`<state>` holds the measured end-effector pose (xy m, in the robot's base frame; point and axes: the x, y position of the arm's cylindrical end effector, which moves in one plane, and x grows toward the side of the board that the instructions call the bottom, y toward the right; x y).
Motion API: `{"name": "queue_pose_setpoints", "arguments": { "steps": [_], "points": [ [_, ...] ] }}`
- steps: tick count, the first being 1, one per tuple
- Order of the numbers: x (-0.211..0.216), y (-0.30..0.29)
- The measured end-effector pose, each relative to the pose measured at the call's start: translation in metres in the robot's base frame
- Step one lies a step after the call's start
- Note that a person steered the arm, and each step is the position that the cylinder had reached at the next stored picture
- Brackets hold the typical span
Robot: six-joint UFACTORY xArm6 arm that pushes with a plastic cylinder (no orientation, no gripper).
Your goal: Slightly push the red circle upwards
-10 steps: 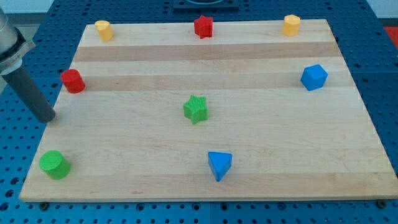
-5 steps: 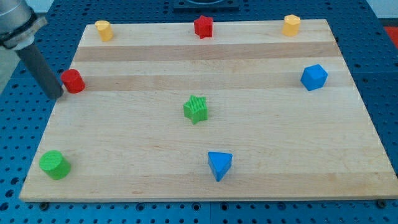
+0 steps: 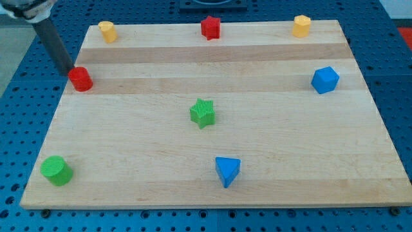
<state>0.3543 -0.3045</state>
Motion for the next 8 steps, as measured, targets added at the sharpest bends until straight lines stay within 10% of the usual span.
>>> {"name": "queue_pose_setpoints", "arguments": {
  "steps": [8],
  "points": [
    [0.0, 0.024]
  ]
}}
